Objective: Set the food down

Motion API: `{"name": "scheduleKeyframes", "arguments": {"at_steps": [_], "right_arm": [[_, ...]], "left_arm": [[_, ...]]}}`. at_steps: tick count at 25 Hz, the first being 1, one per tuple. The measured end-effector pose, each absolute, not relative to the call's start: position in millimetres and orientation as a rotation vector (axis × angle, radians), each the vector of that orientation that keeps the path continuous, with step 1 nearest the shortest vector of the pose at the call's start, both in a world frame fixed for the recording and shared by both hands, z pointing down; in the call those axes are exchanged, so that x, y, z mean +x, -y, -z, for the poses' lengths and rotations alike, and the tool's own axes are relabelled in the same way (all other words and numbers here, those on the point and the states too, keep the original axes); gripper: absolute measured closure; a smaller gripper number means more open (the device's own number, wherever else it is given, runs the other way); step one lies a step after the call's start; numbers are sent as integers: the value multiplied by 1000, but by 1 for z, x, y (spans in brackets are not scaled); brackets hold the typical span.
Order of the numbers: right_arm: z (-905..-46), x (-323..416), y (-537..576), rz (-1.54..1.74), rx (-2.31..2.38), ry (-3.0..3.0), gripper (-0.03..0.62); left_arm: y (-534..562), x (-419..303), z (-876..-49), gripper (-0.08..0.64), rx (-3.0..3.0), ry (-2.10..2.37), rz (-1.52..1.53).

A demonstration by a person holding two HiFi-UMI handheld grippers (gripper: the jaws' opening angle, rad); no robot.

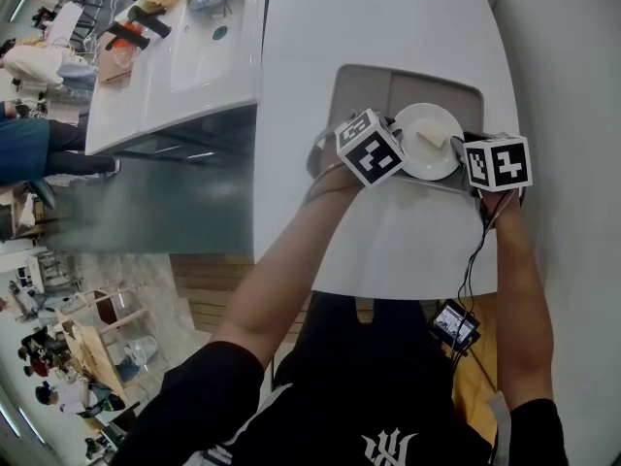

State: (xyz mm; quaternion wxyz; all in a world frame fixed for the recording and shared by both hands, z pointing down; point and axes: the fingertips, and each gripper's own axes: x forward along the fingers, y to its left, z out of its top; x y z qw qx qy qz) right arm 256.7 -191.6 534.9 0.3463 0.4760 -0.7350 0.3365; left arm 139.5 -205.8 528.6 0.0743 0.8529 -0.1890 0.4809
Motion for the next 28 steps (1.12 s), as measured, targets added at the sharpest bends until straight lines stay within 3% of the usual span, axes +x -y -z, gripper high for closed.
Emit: {"name": "scheduleKeyframes", "arguments": {"at_steps": [11, 22, 28], "right_arm": [[-461, 272, 190, -902, 1478, 2297, 577], [-370, 231, 116, -609, 1453, 2658, 588], [-363, 216, 71, -592, 1441, 2673, 588]], "left_arm": [[205, 114, -472, 506, 2706, 730, -1099], [125, 110, -413, 518, 2894, 624, -749], [75, 107, -391, 518, 2974, 553, -651]]}}
